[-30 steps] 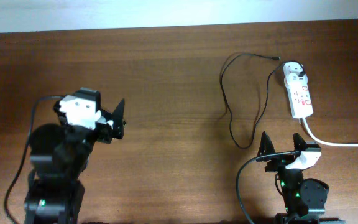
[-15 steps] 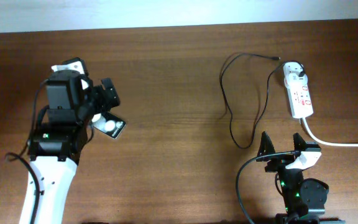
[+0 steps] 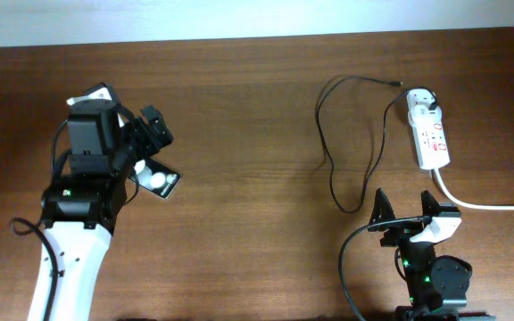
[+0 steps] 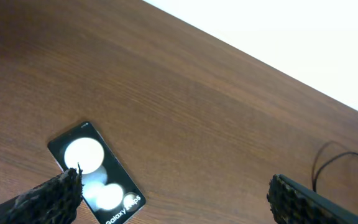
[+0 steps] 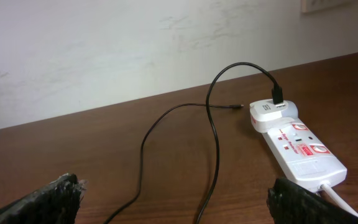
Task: Plug charger to phone and switch on socket
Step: 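Move the left gripper over the black phone and lower toward it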
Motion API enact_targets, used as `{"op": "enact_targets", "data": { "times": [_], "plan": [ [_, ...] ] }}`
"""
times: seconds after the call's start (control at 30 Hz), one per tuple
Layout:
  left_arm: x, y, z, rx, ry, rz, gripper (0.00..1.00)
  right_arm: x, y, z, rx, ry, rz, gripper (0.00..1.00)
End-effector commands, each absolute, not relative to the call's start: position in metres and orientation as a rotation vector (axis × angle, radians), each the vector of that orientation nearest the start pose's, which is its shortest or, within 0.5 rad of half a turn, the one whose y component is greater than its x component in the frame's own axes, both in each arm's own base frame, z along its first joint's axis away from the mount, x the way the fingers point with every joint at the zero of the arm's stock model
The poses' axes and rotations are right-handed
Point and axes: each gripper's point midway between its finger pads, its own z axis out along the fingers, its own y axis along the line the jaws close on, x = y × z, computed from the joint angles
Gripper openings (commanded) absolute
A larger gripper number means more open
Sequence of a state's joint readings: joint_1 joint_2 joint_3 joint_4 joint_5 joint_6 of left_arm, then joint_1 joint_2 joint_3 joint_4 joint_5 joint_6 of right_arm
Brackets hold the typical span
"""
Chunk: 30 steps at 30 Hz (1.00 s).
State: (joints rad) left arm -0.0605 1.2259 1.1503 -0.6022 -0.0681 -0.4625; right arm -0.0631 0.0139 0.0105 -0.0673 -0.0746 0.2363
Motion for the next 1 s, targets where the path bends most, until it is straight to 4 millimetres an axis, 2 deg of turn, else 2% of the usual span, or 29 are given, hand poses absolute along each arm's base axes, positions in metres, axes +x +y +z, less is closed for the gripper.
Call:
{"op": "enact_targets", "data": {
  "times": [0.0, 0.2, 0.4, 0.5, 0.6, 0.73, 0.83, 0.97],
  "plan": [
    [0.381, -0.003, 0.253, -0.558, 2.184, -0.174, 0.99, 0.246, -0.005, 0.157, 0.203, 1.635, 0.190, 0.99],
    [0.404, -0.003, 0.241, -0.586, 2.331, -0.124, 0.99, 0.246, -0.005, 0.157, 0.203, 1.634, 0.190, 0.99],
    [0.395, 0.041, 0.225, -0.887, 2.323, -0.070, 0.99, 0.246, -0.005, 0.157, 0.203, 1.634, 0.190, 0.99],
    [0.395, 0.054, 0.205, -1.017, 2.333, -0.058, 0.99, 0.246, -0.005, 0.157, 0.203, 1.635, 0.190, 0.99],
    [0.398, 0.056, 0.167, -1.062, 2.429, -0.012, 0.99, 0.246, -0.005, 0.157, 0.203, 1.635, 0.190, 0.99],
    [0.403, 0.057, 0.131, -1.097, 2.508, 0.026, 0.99, 0.246, -0.005, 0.157, 0.203, 1.634, 0.190, 0.99],
    [0.403, 0.056, 0.120, -1.103, 2.534, 0.032, 0.99, 0.246, -0.005, 0.157, 0.203, 1.635, 0.190, 0.99],
    [0.401, 0.055, 0.118, -1.116, 2.542, 0.032, 0.99, 0.246, -0.005, 0.157, 0.204, 1.634, 0.190, 0.99]
  ]
}}
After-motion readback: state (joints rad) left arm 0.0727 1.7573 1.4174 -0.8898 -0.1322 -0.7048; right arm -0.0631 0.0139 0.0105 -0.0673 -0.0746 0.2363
